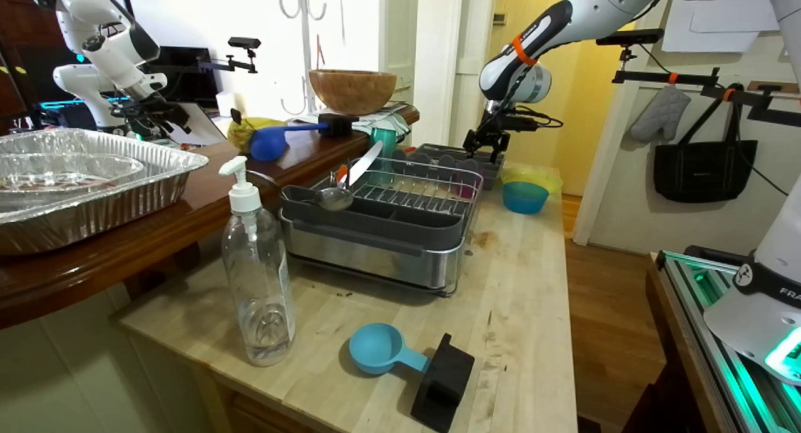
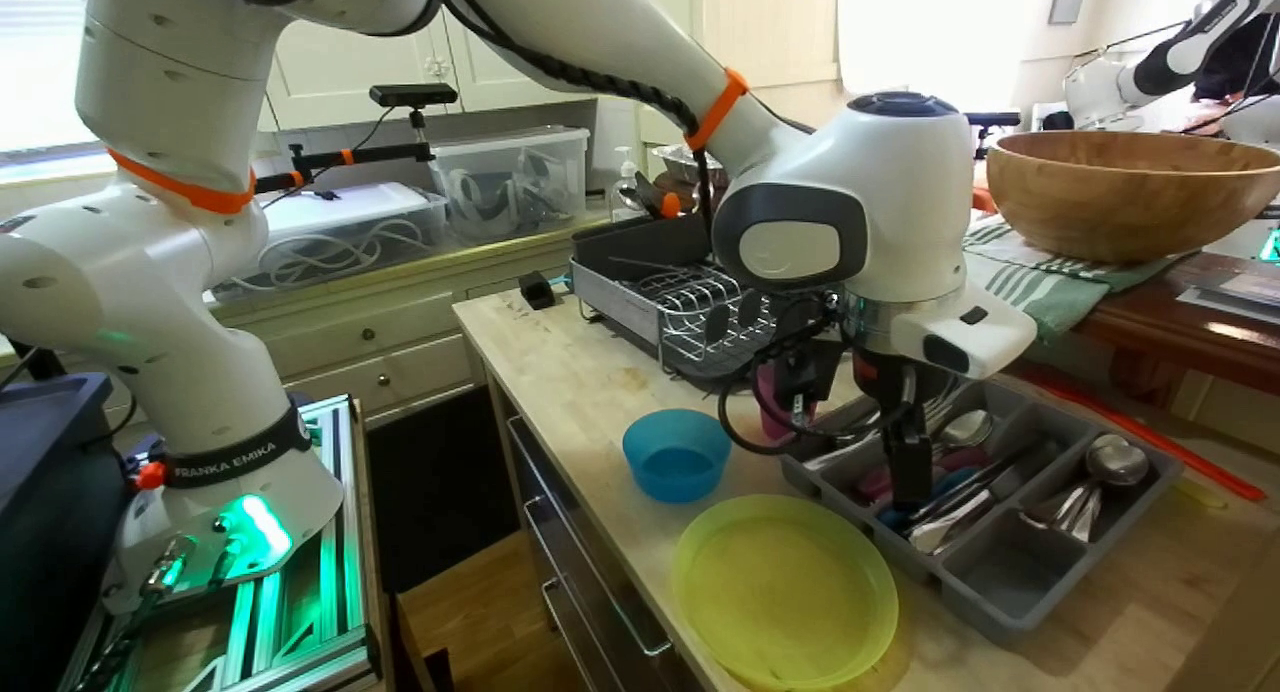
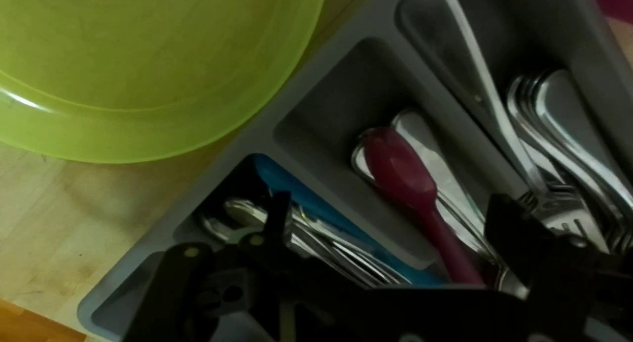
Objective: Rearrange the position of the pink spoon in the utensil holder
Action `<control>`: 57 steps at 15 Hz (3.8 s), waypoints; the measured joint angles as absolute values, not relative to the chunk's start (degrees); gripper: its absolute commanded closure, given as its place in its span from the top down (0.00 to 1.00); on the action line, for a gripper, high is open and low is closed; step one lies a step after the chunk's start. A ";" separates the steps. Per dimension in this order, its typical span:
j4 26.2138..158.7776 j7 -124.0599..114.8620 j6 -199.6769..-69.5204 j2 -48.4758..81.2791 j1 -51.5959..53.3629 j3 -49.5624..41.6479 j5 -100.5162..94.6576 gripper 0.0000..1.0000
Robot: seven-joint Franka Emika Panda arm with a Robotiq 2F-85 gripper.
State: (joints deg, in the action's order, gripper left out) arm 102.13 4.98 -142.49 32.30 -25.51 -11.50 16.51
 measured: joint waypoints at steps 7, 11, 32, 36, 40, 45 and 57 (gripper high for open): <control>100.70 -2.37 -139.96 32.58 -25.34 -11.44 16.59 1.00; 100.09 -6.16 -137.49 32.73 -24.55 -11.98 16.33 1.00; 97.20 -14.49 -136.78 37.17 -21.71 -14.87 12.72 0.94; 96.87 -14.71 -136.58 37.44 -21.31 -14.93 12.13 1.00; 96.19 -14.77 -135.61 37.74 -21.17 -15.04 11.68 0.94; 95.43 -15.83 -133.15 37.87 -20.89 -15.51 10.67 0.95; 93.11 -20.18 -128.87 38.56 -19.64 -16.31 9.19 0.24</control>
State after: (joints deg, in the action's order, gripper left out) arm 93.11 -20.18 -128.87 38.56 -19.64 -16.31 9.19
